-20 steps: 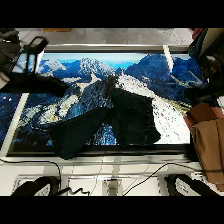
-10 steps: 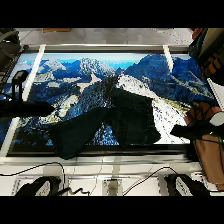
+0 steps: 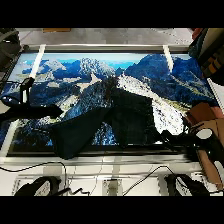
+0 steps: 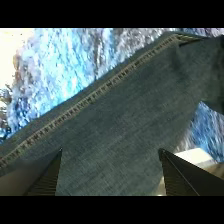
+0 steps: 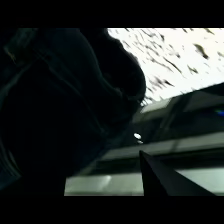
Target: Fold the clothes and pants, and hang the long-sleeved shirts on hangers.
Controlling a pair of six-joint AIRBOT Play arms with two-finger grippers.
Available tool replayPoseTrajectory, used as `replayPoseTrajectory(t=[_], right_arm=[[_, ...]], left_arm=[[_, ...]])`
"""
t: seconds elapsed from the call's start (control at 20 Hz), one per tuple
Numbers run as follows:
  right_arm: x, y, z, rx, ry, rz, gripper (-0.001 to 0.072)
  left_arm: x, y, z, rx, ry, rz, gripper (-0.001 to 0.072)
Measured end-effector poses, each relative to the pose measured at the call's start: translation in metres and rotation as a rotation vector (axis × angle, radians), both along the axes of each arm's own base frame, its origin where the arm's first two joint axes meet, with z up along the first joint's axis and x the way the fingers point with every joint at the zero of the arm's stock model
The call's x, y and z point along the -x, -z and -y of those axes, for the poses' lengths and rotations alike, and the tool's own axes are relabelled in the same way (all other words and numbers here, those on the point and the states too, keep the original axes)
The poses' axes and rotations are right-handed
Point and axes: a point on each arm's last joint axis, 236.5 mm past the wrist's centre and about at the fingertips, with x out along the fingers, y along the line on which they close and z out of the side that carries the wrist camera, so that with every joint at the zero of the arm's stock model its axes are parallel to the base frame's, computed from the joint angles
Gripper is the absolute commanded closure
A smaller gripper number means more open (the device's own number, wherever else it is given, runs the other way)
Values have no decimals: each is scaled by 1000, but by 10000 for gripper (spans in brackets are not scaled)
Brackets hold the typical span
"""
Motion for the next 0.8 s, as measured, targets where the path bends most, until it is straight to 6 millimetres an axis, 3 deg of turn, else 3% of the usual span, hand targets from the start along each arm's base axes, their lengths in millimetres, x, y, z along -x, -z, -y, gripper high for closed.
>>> replayPoseTrajectory(t=[0.1, 0.15, 0.3, 0.4, 0.6, 0.8], right_arm=[[-4, 7, -2, -22, 57, 8, 222], [-4, 10, -4, -32, 76, 4, 262], [-9, 18, -2, -36, 124, 15, 523], [-17, 20, 3, -22, 154, 44, 655], [-31, 21, 12, 13, 173, 111, 674], [-37, 21, 18, 40, 167, 148, 674]], left_arm=[[-4, 8, -5, -17, -11, -9, 8], [-5, 13, -10, -30, -22, -19, 8], [-4, 32, -28, -94, -58, -74, 9], [0, 44, -45, -136, -101, -119, 11], [28, 70, -68, -150, -177, -257, 12], [88, 107, -64, -113, -179, -492, 11]])
